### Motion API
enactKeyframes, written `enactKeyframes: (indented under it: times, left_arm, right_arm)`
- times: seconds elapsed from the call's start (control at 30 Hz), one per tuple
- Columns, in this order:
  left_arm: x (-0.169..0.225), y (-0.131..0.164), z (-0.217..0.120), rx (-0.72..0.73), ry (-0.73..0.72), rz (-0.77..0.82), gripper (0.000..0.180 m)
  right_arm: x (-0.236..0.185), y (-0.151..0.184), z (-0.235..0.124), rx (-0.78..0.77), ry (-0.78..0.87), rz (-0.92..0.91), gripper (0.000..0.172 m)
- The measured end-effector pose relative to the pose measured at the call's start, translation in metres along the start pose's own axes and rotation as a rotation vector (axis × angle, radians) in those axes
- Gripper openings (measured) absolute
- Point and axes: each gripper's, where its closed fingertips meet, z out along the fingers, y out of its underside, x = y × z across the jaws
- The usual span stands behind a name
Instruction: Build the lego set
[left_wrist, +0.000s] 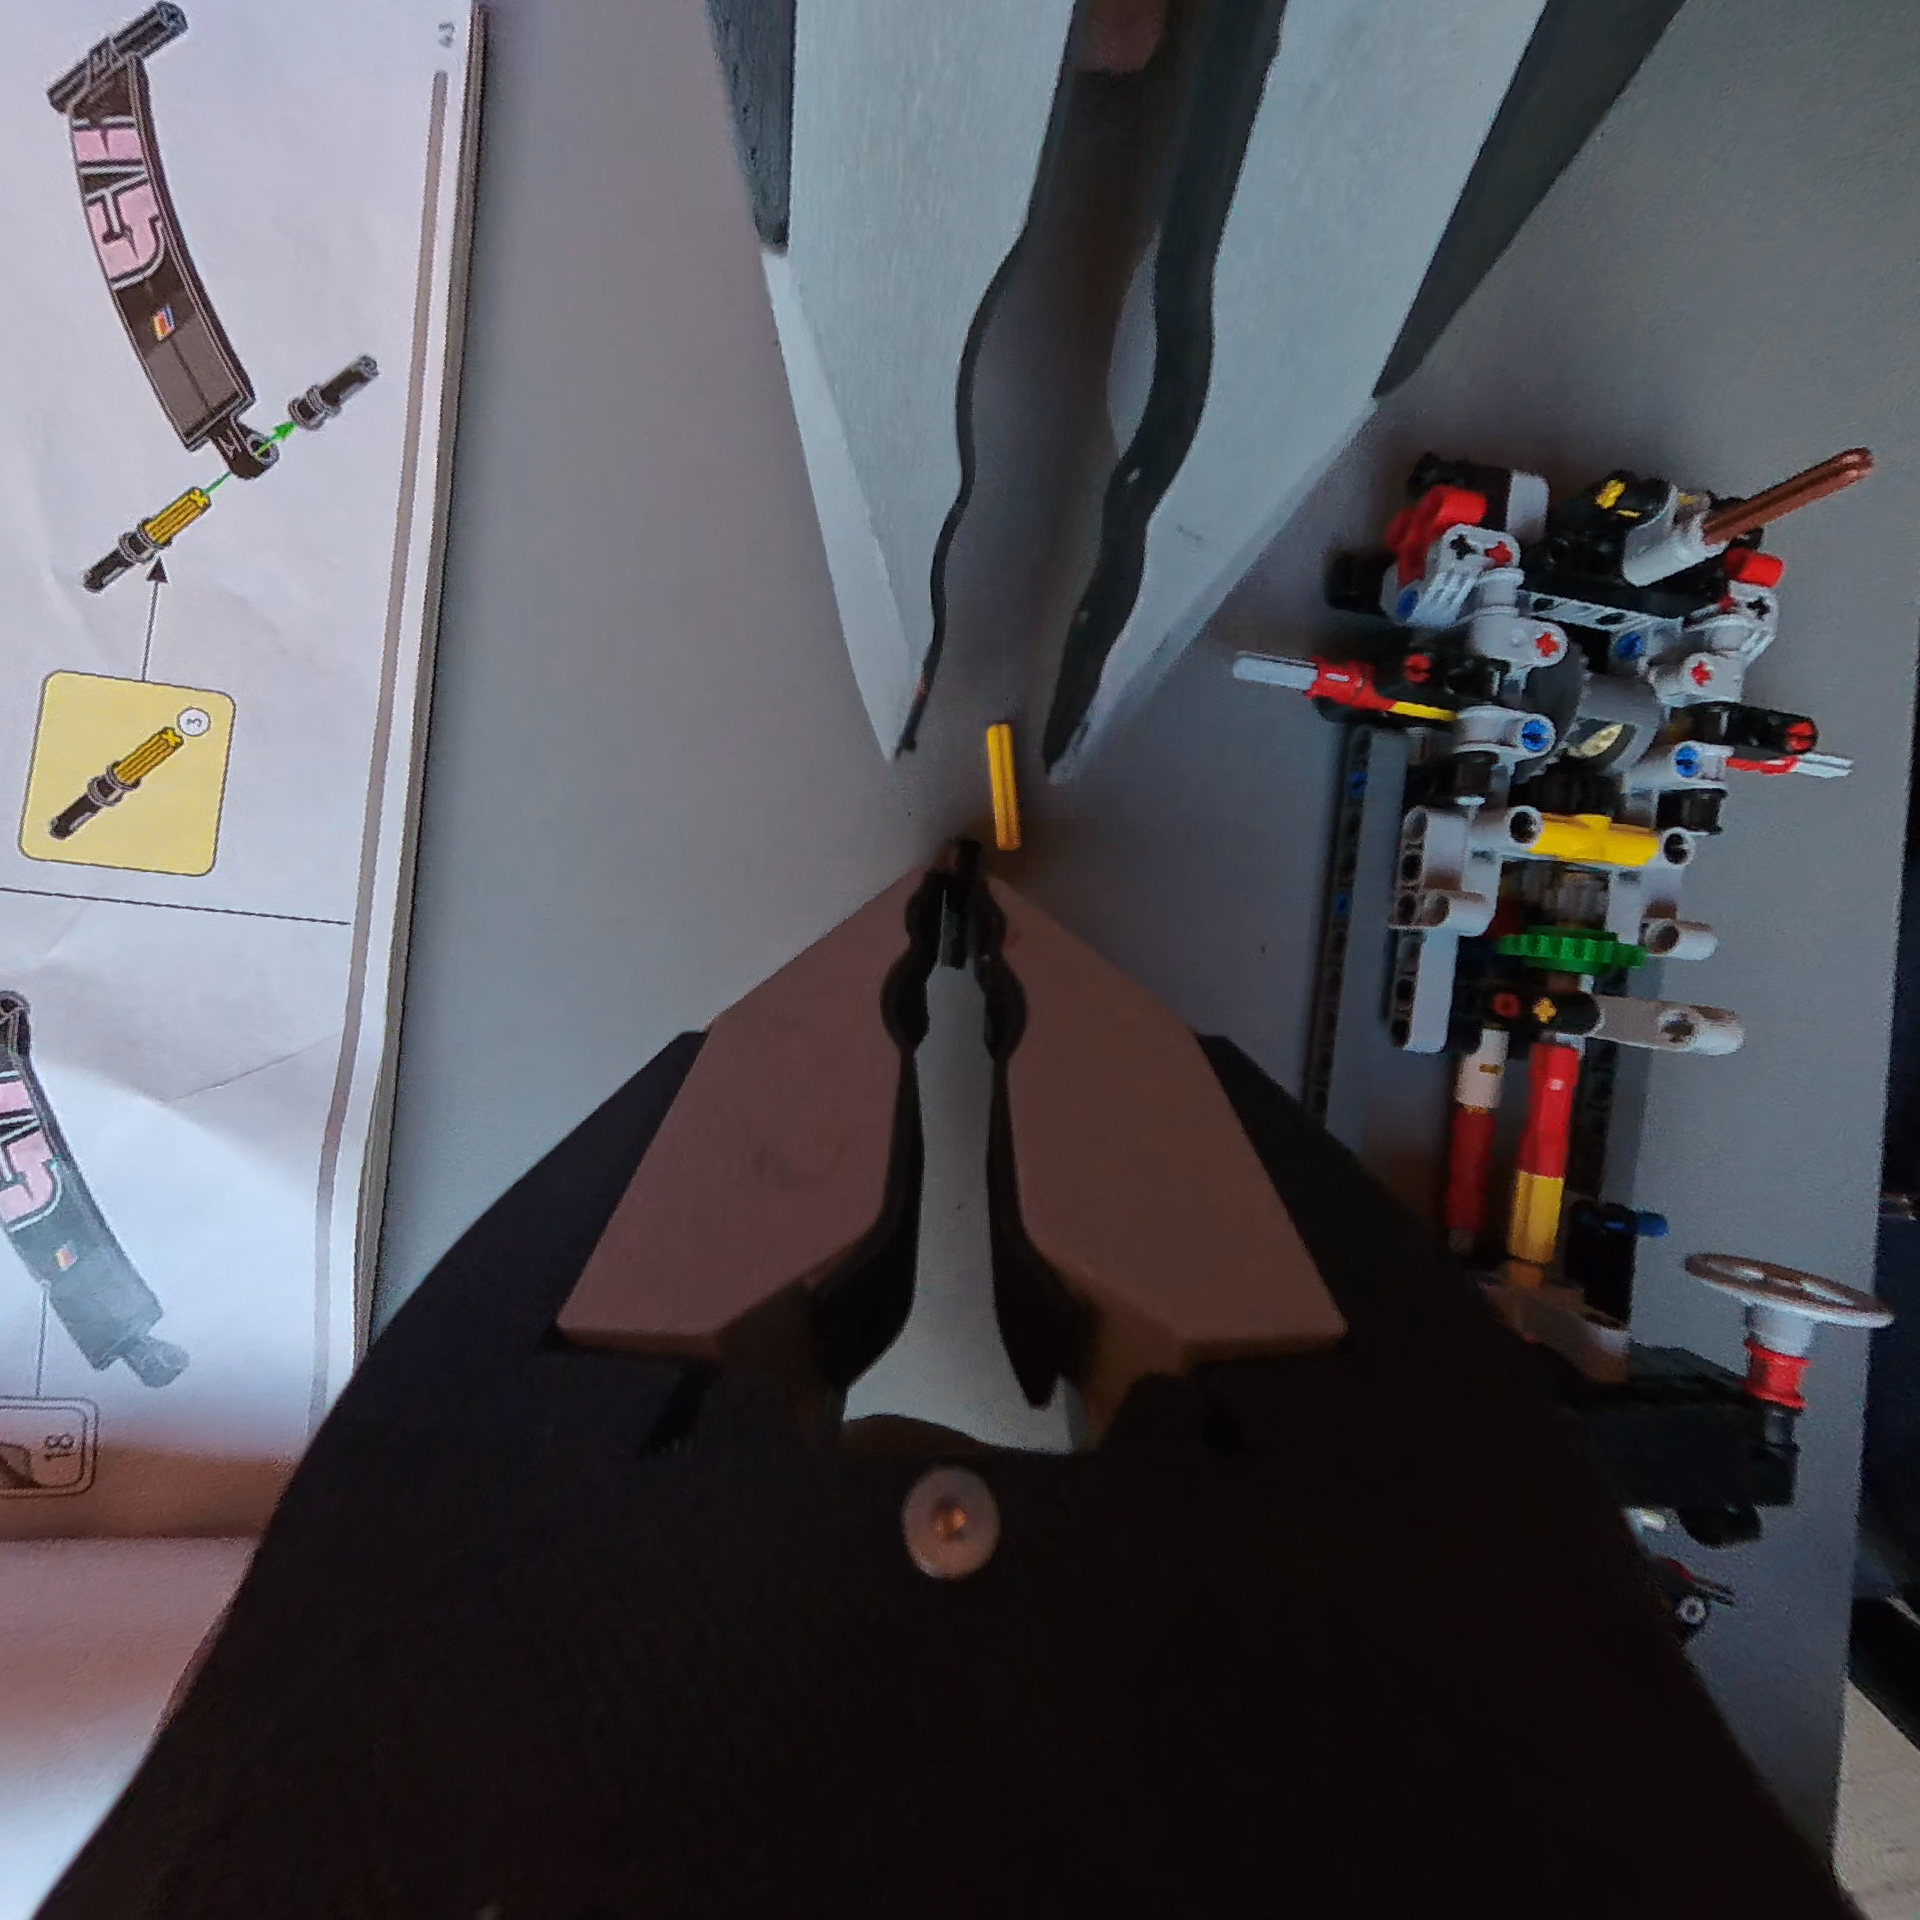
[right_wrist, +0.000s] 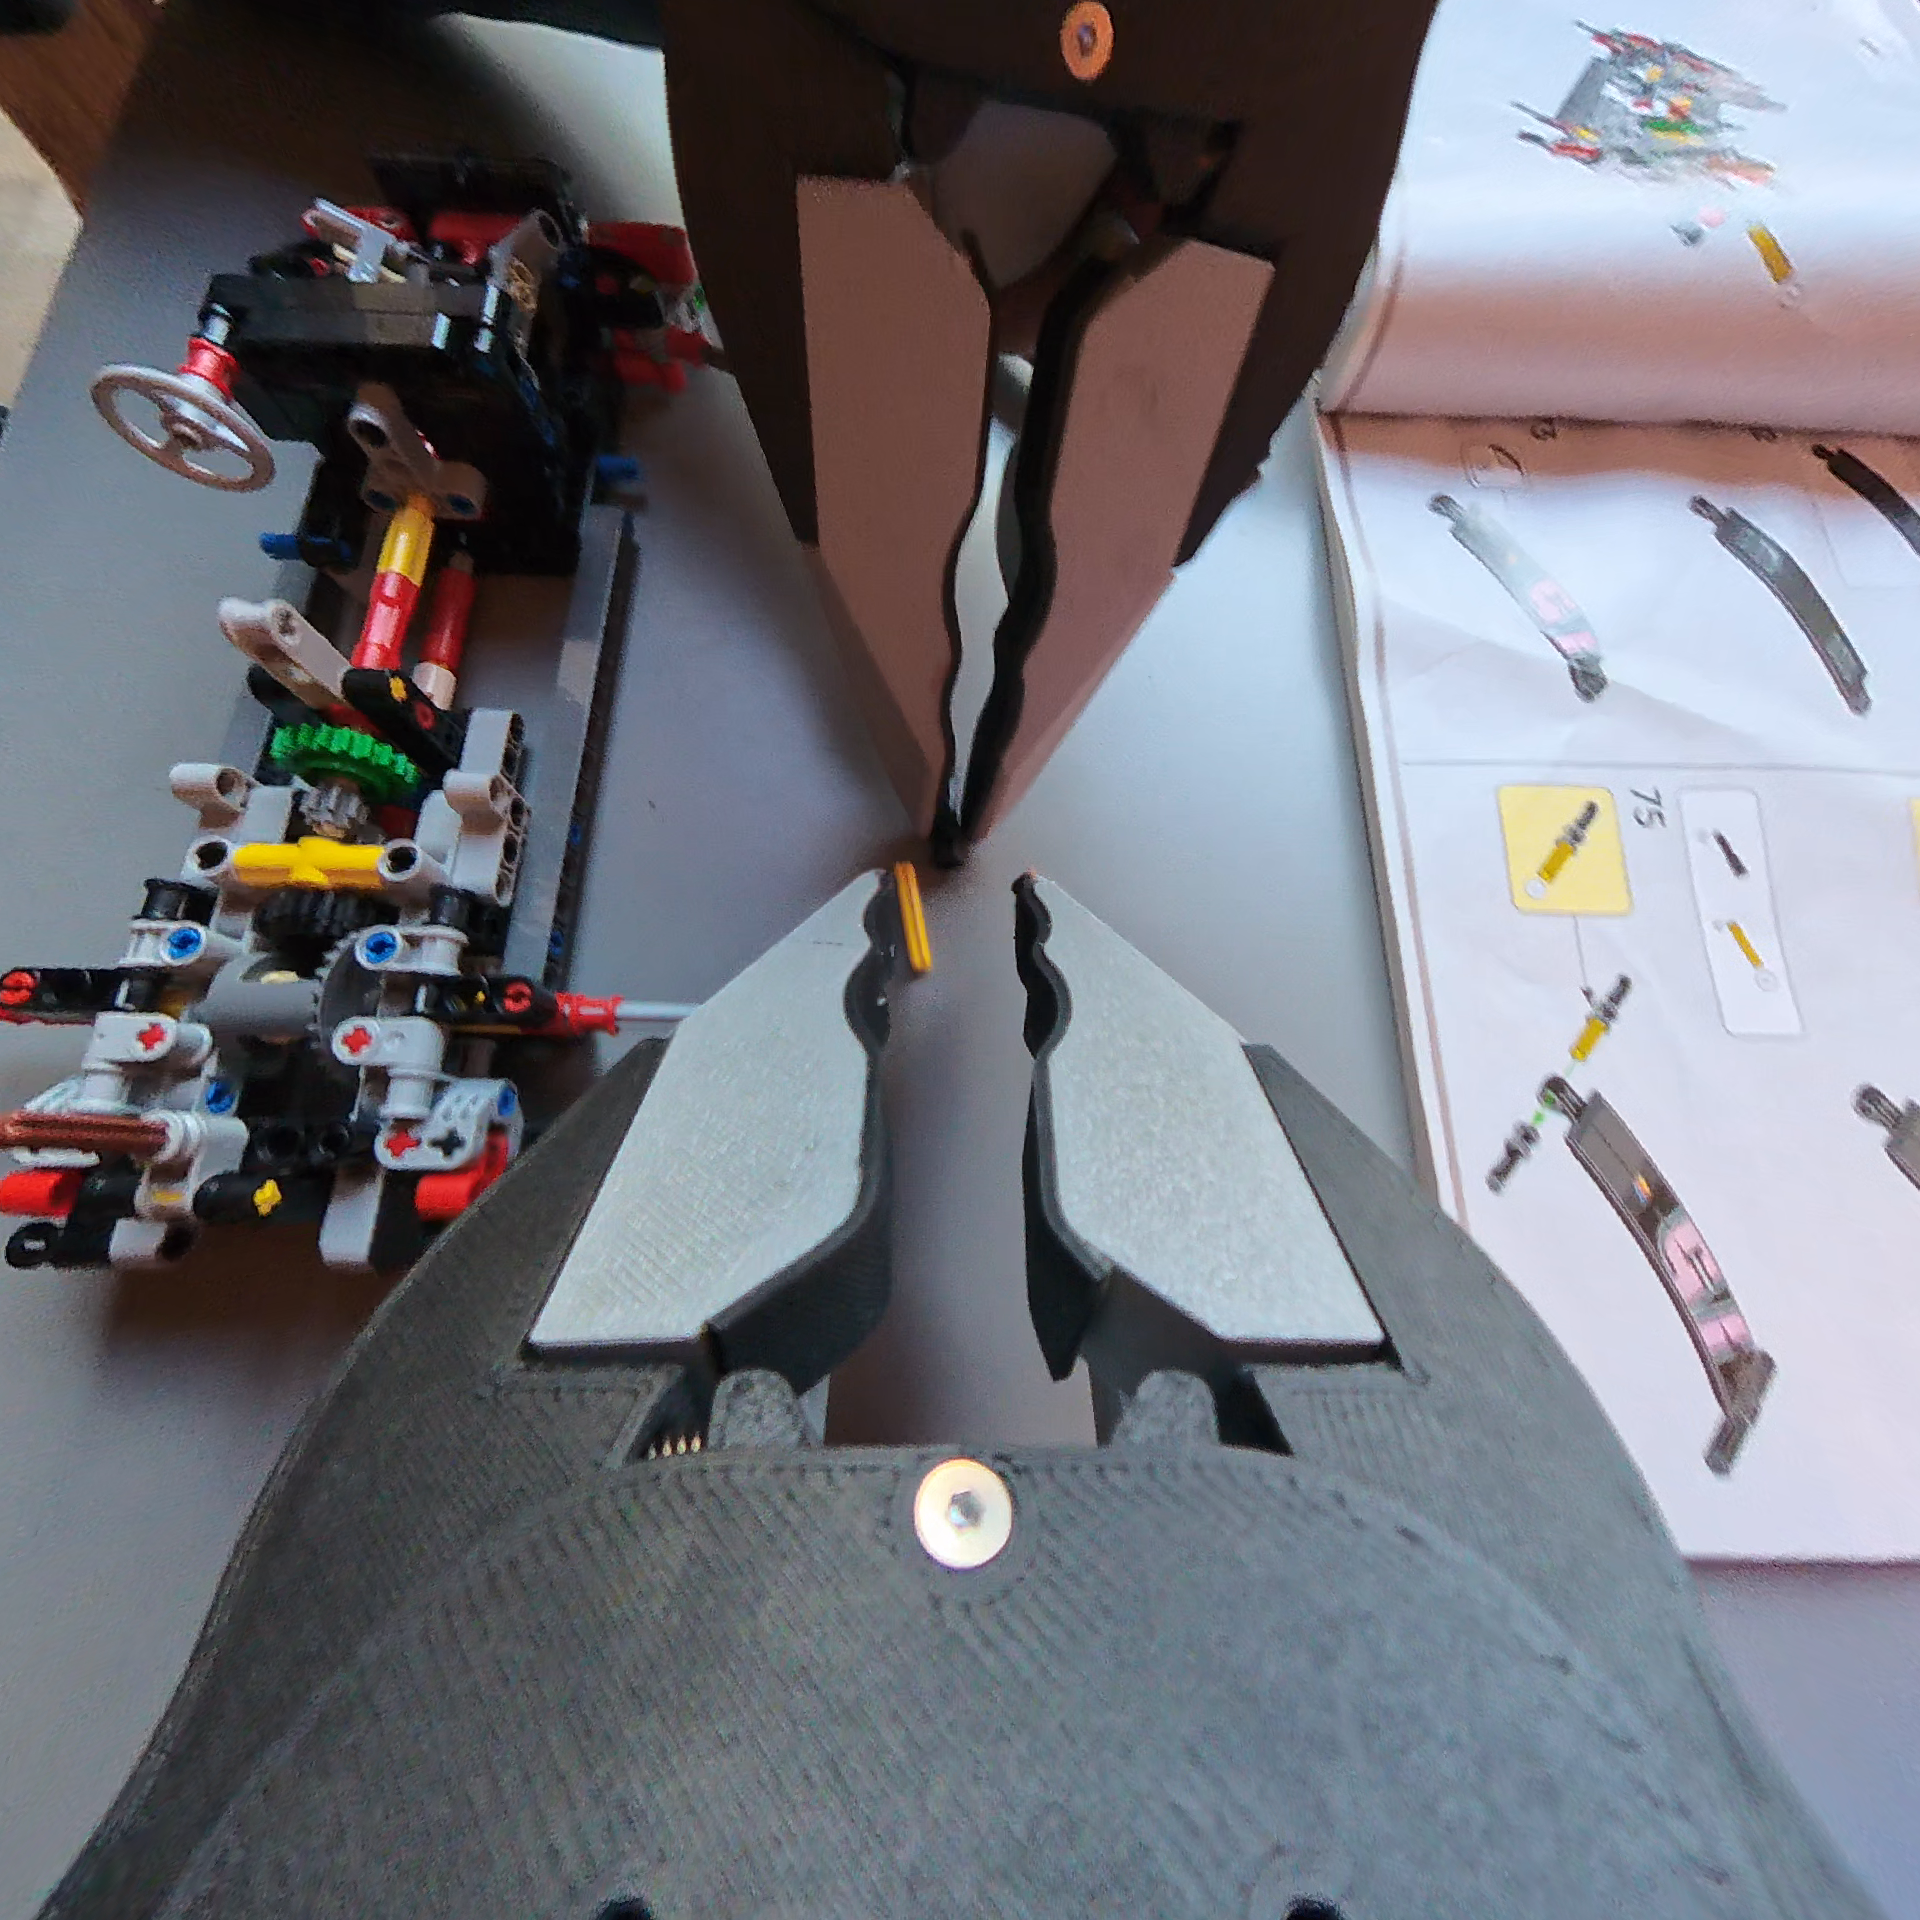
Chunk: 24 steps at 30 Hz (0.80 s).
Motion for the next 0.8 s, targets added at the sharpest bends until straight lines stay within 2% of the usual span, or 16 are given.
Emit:
enactKeyframes:
  times: [0.07, 0.17, 0.27, 0.33, 0.43, 0.53, 0.63, 0.8]
  left_arm:
    - [-0.002, 0.003, -0.002, -0.011, 0.002, -0.004, 0.003]
    - [-0.016, 0.015, -0.016, -0.053, -0.087, 0.001, 0.003]
    - [-0.019, 0.019, -0.036, -0.014, -0.117, -0.033, 0.003]
    - [-0.026, 0.021, -0.059, 0.011, -0.198, -0.044, 0.003]
    - [-0.029, 0.025, -0.116, 0.118, -0.309, -0.099, 0.002]
    - [-0.027, 0.053, -0.179, 0.175, -0.442, -0.196, 0.002]
    - [-0.013, 0.090, -0.228, 0.206, -0.542, -0.294, 0.002]
    - [0.017, 0.141, -0.270, 0.231, -0.672, -0.413, 0.002]
  right_arm:
    - [0.001, 0.002, -0.002, -0.004, -0.003, 0.004, 0.019]
    - [0.000, 0.001, -0.001, 0.008, -0.009, 0.007, 0.019]
    - [0.002, 0.000, 0.000, 0.016, 0.002, 0.004, 0.017]
    - [0.004, -0.001, 0.000, 0.033, 0.005, 0.006, 0.014]
    - [0.008, -0.003, -0.003, 0.065, 0.028, 0.011, 0.011]
    - [0.011, -0.007, -0.009, 0.095, 0.031, 0.023, 0.011]
    - [0.012, -0.007, -0.014, 0.108, 0.018, 0.036, 0.013]
    - [0.003, 0.001, -0.013, 0.080, -0.059, 0.048, 0.014]
